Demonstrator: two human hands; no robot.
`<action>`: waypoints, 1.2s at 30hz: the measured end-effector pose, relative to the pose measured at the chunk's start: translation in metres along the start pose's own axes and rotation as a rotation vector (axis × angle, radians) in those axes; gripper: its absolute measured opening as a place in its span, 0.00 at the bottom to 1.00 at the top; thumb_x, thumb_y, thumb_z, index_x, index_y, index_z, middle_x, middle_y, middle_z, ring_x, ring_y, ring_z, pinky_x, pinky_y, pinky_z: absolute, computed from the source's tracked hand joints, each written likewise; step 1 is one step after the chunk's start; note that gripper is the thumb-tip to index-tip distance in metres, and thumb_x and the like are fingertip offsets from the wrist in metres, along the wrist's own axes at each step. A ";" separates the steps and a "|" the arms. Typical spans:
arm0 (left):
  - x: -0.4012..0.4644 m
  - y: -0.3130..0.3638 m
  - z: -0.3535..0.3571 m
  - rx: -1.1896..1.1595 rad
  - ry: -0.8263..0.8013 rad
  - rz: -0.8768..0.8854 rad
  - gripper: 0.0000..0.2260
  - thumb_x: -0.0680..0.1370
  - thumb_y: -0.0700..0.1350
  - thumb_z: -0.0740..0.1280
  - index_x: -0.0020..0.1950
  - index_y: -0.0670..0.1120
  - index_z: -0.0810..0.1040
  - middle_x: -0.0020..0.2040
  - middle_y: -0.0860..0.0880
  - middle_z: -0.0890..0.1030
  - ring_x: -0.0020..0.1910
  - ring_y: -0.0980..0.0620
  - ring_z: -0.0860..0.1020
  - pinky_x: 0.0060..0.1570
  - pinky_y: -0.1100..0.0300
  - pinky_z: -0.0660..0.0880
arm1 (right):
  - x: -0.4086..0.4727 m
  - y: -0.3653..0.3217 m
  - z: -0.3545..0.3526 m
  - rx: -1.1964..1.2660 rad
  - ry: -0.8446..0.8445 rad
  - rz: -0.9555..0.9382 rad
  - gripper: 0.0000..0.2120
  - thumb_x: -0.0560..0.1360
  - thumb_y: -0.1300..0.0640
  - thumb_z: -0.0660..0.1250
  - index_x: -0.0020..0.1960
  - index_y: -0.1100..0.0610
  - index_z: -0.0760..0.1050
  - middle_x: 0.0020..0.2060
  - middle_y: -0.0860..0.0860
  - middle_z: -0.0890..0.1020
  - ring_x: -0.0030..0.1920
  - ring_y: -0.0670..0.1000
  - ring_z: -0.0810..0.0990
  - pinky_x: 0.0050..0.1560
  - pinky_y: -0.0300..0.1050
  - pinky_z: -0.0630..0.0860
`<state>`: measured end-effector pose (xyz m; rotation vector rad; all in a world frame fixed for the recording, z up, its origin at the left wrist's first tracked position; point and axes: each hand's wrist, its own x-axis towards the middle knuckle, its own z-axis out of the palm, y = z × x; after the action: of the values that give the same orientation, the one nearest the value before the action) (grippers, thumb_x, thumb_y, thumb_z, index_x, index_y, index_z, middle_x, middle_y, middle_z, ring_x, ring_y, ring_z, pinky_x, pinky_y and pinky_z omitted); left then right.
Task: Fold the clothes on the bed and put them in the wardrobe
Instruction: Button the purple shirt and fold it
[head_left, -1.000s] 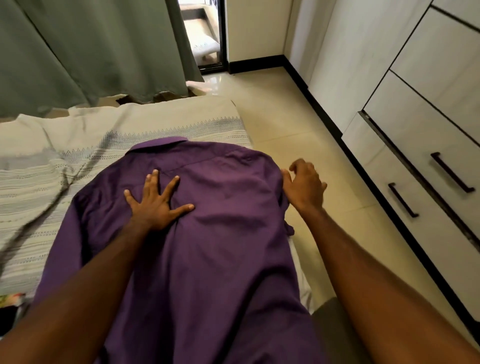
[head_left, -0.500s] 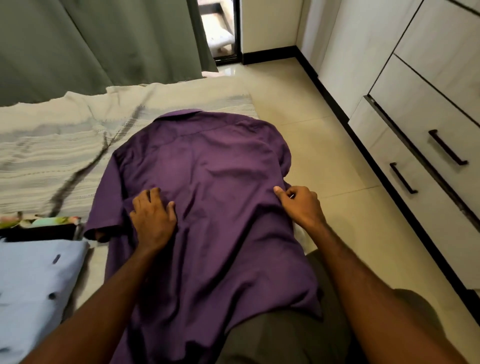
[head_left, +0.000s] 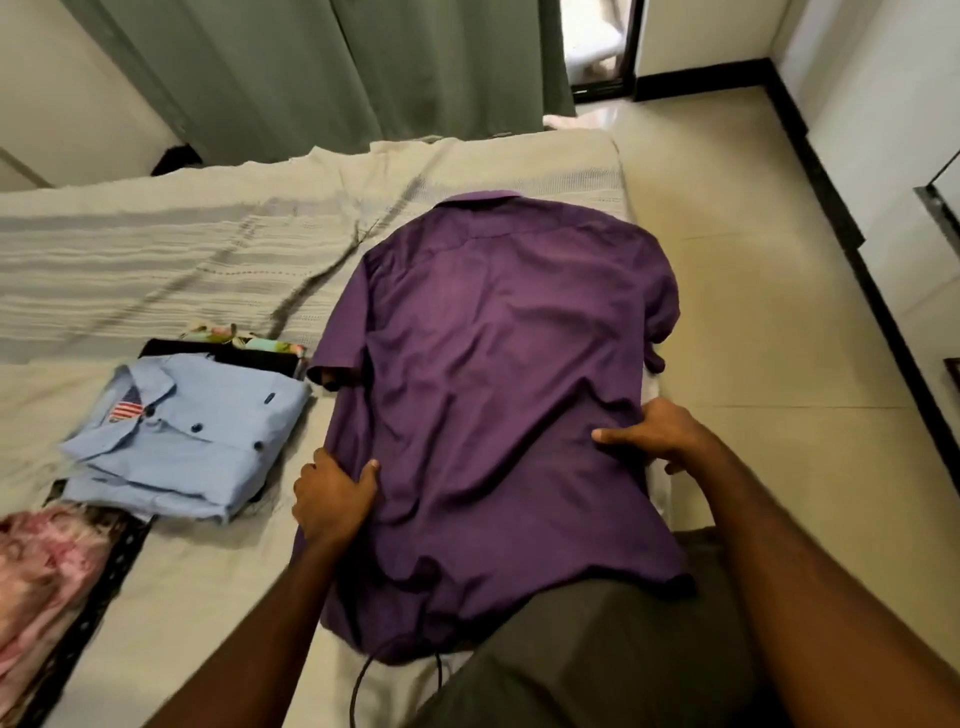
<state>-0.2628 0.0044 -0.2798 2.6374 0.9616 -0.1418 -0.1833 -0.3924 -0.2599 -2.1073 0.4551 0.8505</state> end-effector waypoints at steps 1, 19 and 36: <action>-0.005 -0.004 -0.006 -0.018 -0.017 -0.088 0.32 0.76 0.63 0.68 0.65 0.37 0.70 0.63 0.33 0.75 0.63 0.31 0.73 0.60 0.37 0.73 | -0.007 0.005 0.001 -0.006 -0.044 0.034 0.37 0.64 0.41 0.81 0.63 0.62 0.75 0.47 0.55 0.82 0.46 0.56 0.82 0.51 0.58 0.78; -0.024 -0.113 -0.007 -0.378 -0.242 0.084 0.25 0.66 0.59 0.78 0.54 0.42 0.82 0.49 0.42 0.84 0.48 0.39 0.82 0.51 0.46 0.81 | -0.112 0.097 0.104 0.223 0.218 0.039 0.19 0.71 0.45 0.78 0.53 0.56 0.77 0.47 0.55 0.83 0.49 0.58 0.82 0.46 0.52 0.80; 0.000 -0.139 -0.052 0.008 -0.063 0.444 0.19 0.72 0.59 0.74 0.44 0.47 0.70 0.46 0.43 0.80 0.48 0.39 0.79 0.41 0.52 0.72 | -0.129 0.072 0.077 -0.610 0.581 0.164 0.21 0.68 0.40 0.77 0.52 0.52 0.75 0.48 0.51 0.79 0.47 0.53 0.78 0.58 0.57 0.76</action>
<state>-0.3530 0.1218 -0.2688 2.7602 0.3395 -0.1199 -0.3482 -0.3721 -0.2432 -2.9300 0.7448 0.4784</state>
